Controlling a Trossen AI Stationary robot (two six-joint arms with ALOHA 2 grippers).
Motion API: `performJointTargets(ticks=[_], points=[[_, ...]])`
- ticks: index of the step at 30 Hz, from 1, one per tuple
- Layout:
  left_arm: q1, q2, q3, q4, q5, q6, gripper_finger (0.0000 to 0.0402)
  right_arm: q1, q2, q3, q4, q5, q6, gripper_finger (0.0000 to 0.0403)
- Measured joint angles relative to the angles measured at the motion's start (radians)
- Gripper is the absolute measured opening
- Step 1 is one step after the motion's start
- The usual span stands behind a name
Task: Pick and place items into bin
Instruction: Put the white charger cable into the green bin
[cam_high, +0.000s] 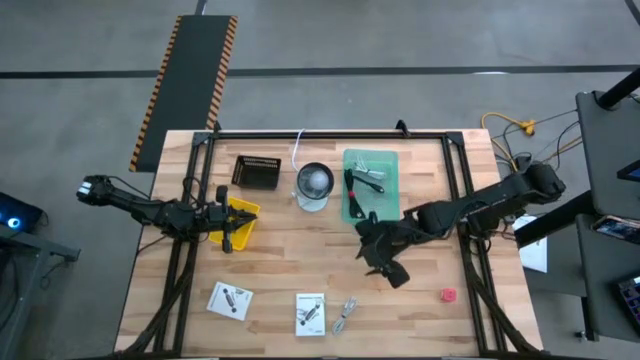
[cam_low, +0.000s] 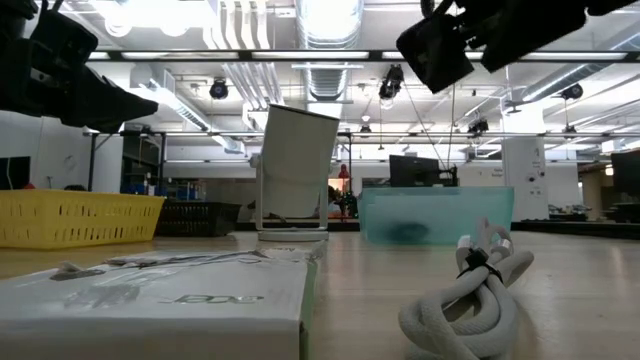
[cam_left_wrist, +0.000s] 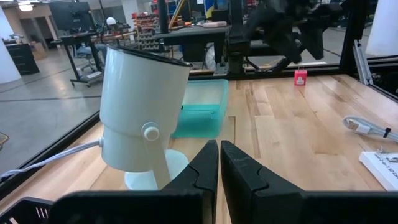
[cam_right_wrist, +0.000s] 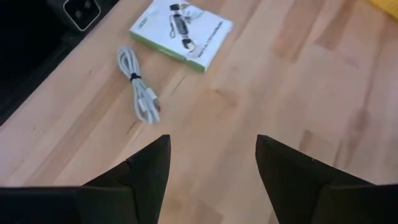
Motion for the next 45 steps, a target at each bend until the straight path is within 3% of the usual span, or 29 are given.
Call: performJointTargets(ticks=[16,45], points=[[0.000,-0.001,0.000,0.000,0.000,0.000,0.0002,0.097,0.213,0.000,0.177,0.000,-0.019,0.0219],[0.000,-0.001,0.000,-0.002,0.000,0.000,0.0002,0.160,0.453,0.122,0.238,-0.008,-0.024,0.0219]])
